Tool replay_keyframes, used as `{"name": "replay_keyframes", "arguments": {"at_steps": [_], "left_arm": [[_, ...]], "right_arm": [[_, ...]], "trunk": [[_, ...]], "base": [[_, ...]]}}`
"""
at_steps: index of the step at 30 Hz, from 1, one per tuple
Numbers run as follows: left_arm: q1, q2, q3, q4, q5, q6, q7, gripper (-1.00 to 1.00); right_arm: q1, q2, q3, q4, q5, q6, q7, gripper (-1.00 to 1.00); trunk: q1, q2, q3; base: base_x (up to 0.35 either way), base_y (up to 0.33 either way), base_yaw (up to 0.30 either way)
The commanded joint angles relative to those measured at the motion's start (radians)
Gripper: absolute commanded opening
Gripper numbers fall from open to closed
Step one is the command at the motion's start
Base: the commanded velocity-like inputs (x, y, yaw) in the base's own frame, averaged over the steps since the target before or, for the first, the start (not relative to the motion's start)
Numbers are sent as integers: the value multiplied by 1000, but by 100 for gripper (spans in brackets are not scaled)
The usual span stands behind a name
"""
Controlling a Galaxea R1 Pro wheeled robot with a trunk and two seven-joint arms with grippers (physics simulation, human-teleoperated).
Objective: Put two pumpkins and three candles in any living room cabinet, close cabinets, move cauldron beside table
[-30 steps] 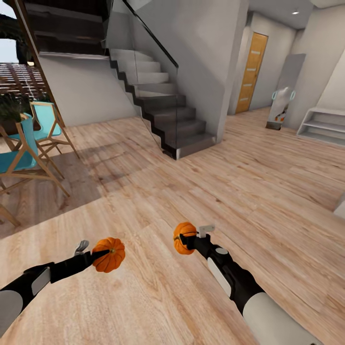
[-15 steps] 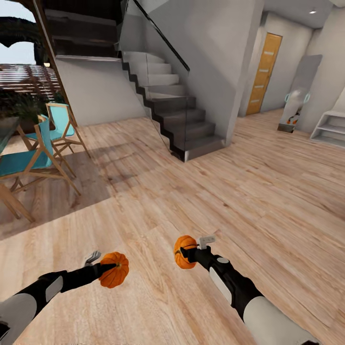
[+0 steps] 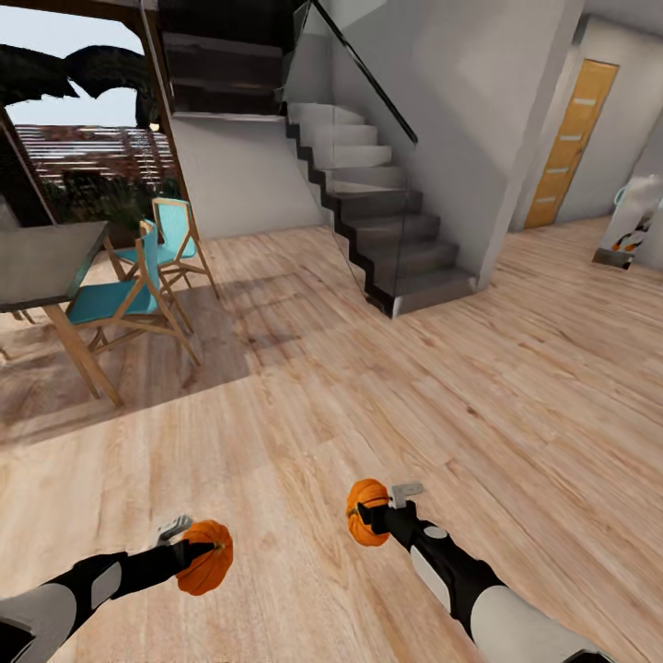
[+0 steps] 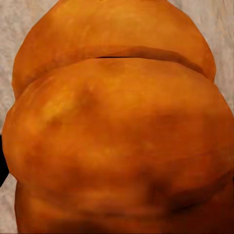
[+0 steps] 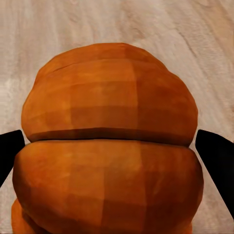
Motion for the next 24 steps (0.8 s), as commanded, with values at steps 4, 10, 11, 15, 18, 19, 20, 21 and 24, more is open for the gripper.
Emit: {"name": "replay_keyframes", "arguments": {"at_steps": [4, 10, 11, 15, 18, 19, 20, 21, 24], "left_arm": [[25, -13, 24, 35, 4, -15, -1, -100], [55, -22, 24, 38, 2, -23, 5, -100], [63, -22, 24, 38, 2, -32, 7, -100], [85, -32, 15, 38, 3, -76, 28, -100], [102, -55, 6, 38, 3, -89, 34, -100], [103, -57, 5, 38, 3, -90, 34, -100], [104, -59, 5, 38, 4, -90, 34, -100], [106, -64, 5, 38, 4, -91, 34, -100], [113, -73, 4, 38, 4, -91, 33, -100]], "right_arm": [[0, 1, 0, 65, 111, -5, 2, -100], [0, 3, 0, 91, 131, -6, 5, -100], [0, 3, 0, 100, 131, -9, 5, -100], [0, 1, 0, 171, 135, -82, 5, -100], [0, 0, 0, 231, 135, -156, 6, -100], [0, 0, 0, 235, 134, -163, 6, -100], [0, 1, 0, 238, 134, -167, 6, -100], [0, 1, 0, 240, 133, -170, 7, -100], [1, 1, 0, 242, 132, -175, 9, -100]], "trunk": [[-16, 28, 13], [-39, 70, 32], [-42, 77, 35], [-58, 105, 47], [-69, 126, 57], [-73, 133, 60], [-77, 140, 63], [-81, 147, 66], [-92, 168, 76]], "base": [[0, 0, 288], [0, 0, 288], [0, 0, 288], [0, 0, 288], [0, 0, 288], [0, 0, 288], [0, 0, 288], [0, 0, 288], [0, 0, 288]]}}
